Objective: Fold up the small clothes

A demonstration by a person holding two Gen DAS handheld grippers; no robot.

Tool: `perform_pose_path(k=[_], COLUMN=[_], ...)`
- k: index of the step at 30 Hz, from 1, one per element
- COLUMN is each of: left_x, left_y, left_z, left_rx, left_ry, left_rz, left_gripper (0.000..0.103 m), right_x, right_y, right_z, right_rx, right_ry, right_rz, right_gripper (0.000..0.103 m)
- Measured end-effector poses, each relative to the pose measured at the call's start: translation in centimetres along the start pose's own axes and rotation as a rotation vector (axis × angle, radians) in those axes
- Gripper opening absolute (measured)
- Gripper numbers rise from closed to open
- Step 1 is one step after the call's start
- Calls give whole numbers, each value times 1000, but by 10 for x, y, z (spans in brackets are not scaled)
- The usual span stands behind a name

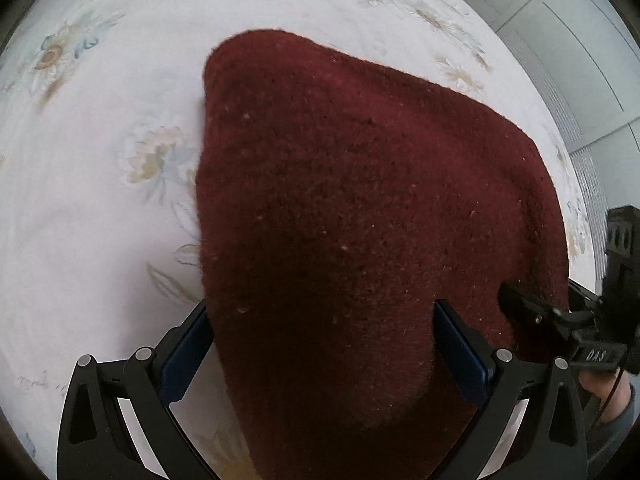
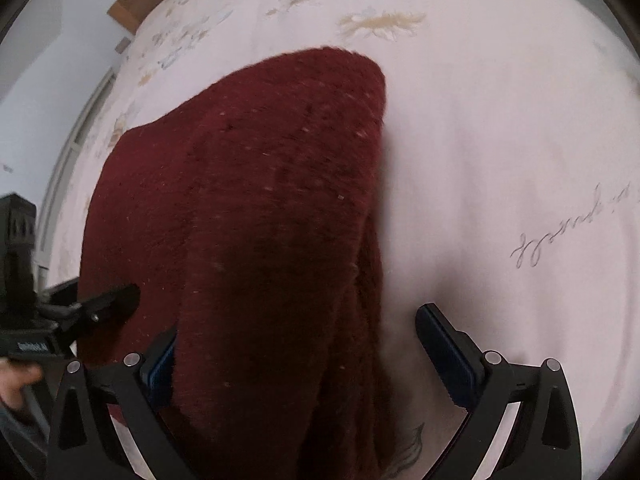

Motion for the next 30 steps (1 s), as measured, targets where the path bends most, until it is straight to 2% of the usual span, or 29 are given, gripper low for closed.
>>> perform_pose_path(k=[1,3,4,5,7,9,11,15,18,21,26,30], left_x=[1,2,2,1,-1,-3,-9,-34,-66,-102,-138,-124], left_y=[1,2,2,3,4,3,3,-2,-8,-17,-38,-56], left_z=[0,2,3,4,4,5,5,3,-5,-29,-82,-119], left_rx=[9,24,31,35,44,53,67,91,123,114,74,29], left_ry=[1,3,6,7,3,-5,-9,-21,-13,-6,42,65], left_rz=[7,17,21,26,31,37,48,74,119,168,213,181], left_gripper=[102,98,97,93,88,74,64,51,49,49,50,50], right_x=[0,-1,-3,-4,-6,-9,-18,-50,-68,-70,-34,10], right_y=[0,-1,-1,-2,-4,-3,-3,-4,-5,-7,-17,-31], right_z=[0,-5,-10,-14,-20,-26,-37,-71,-111,-150,-193,-196], right_rx=[-2,-13,-18,-16,-16,-17,-28,-86,-144,-195,-233,-229], right_ry=[-6,-2,23,27,2,-13,-43,-75,-67,-54,-11,-20], right_rz=[-2,-3,-3,-9,-13,-9,7,69,98,111,65,8], right_gripper=[101,87,69,63,55,47,41,39,39,39,39,39])
Point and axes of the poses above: each gripper's, at about its wrist camera, not at the fingertips, and x roughly the way its jaws point, z to its right, y to its top, the point moved 9 cm from there along x, roughly the way its jaws point, and after that the axes turned 12 degrees about -z, right-handed, at the moved point
